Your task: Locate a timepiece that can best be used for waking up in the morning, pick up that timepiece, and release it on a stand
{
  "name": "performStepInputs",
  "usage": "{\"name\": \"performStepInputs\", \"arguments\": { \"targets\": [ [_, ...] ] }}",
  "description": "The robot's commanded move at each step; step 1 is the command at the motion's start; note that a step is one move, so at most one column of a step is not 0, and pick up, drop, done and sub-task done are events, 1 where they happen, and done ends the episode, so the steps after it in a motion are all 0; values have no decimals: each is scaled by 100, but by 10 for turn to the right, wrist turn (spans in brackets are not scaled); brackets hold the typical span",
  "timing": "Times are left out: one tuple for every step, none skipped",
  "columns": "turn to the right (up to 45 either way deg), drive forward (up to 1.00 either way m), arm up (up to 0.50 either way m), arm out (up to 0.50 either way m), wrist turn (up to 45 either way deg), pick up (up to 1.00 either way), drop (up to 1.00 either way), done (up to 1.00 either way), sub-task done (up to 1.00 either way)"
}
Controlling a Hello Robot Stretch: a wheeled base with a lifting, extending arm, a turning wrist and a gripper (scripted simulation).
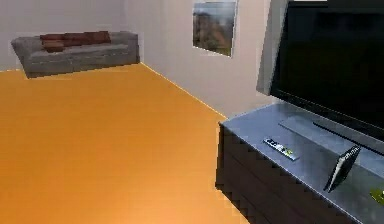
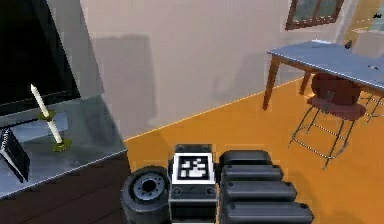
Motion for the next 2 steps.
{"name": "performStepInputs", "arguments": {
  "targets": [
    [0, 50, 0, 0, 0, 0, 0, 0, 0],
    [450, 0, 0, 0, 0, 0, 0, 0, 0]
  ]
}}
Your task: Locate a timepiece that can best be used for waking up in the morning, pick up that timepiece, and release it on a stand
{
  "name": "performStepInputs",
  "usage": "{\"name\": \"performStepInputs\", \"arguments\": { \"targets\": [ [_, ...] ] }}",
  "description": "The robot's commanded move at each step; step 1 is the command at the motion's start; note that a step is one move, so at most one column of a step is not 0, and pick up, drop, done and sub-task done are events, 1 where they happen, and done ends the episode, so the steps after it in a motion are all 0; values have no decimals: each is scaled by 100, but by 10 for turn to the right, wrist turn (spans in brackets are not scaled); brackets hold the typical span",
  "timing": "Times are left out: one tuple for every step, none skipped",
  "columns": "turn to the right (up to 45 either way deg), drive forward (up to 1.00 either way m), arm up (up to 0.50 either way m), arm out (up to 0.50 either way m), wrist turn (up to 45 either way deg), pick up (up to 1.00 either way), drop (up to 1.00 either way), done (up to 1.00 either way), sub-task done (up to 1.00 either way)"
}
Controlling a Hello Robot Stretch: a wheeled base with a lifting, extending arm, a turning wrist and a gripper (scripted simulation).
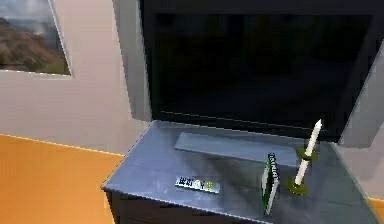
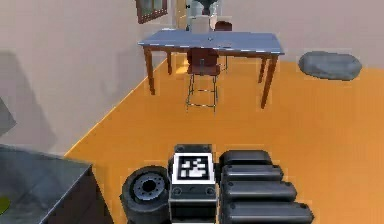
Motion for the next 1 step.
{"name": "performStepInputs", "arguments": {
  "targets": [
    [450, 0, 0, 0, 0, 0, 0, 0, 0]
  ]
}}
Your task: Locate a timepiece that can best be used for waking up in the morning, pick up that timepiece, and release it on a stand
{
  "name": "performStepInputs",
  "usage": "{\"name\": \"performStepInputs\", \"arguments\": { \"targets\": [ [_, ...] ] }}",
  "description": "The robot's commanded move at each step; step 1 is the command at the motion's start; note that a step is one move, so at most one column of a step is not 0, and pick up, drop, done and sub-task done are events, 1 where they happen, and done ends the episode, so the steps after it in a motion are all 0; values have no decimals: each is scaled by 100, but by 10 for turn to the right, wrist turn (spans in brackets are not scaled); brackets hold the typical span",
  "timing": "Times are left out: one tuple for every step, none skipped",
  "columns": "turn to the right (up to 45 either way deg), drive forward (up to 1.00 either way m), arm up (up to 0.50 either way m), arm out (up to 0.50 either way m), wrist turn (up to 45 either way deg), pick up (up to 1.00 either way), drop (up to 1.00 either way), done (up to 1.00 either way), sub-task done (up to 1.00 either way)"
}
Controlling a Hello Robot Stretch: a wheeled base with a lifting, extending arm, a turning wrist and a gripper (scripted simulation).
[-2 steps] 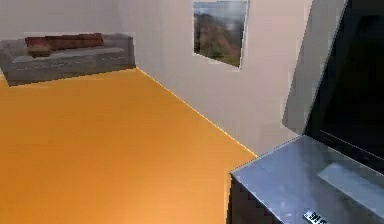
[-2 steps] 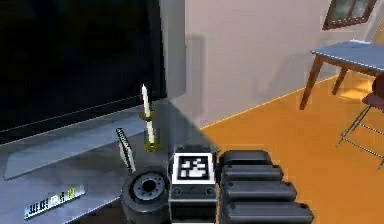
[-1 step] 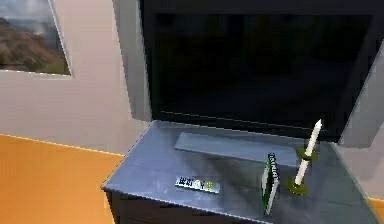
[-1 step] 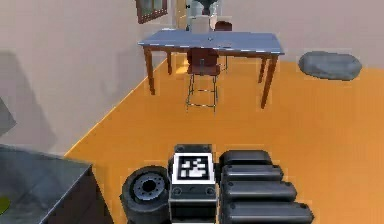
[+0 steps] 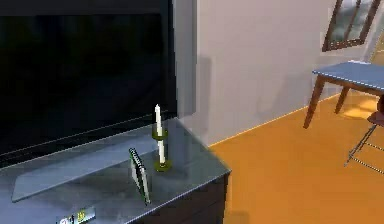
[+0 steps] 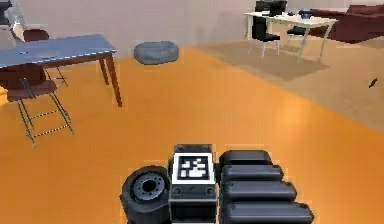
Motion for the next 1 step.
{"name": "performStepInputs", "arguments": {
  "targets": [
    [270, 0, 0, 0, 0, 0, 0, 0, 0]
  ]
}}
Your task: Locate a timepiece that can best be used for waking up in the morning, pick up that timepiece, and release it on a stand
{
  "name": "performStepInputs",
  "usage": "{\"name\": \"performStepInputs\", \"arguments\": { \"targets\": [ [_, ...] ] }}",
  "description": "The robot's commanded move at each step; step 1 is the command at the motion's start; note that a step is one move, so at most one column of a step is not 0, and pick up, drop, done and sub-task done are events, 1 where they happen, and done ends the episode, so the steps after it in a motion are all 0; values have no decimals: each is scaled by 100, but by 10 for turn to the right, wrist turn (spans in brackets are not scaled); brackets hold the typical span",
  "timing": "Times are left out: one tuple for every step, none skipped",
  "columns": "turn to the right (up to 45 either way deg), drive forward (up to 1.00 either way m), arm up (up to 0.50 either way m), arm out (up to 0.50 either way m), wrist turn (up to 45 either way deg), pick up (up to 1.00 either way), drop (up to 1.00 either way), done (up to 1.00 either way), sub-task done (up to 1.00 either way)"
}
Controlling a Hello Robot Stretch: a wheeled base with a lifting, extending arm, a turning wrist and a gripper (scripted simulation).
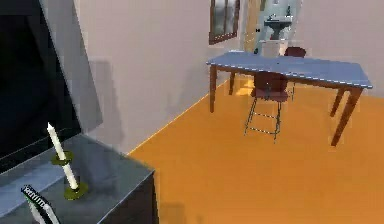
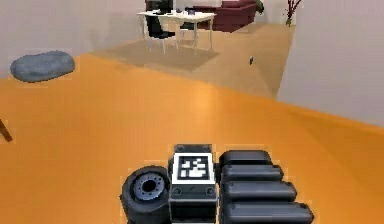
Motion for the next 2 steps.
{"name": "performStepInputs", "arguments": {
  "targets": [
    [-450, 0, 0, 0, 0, 0, 0, 0, 0],
    [-450, 0, 0, 0, 0, 0, 0, 0, 0]
  ]
}}
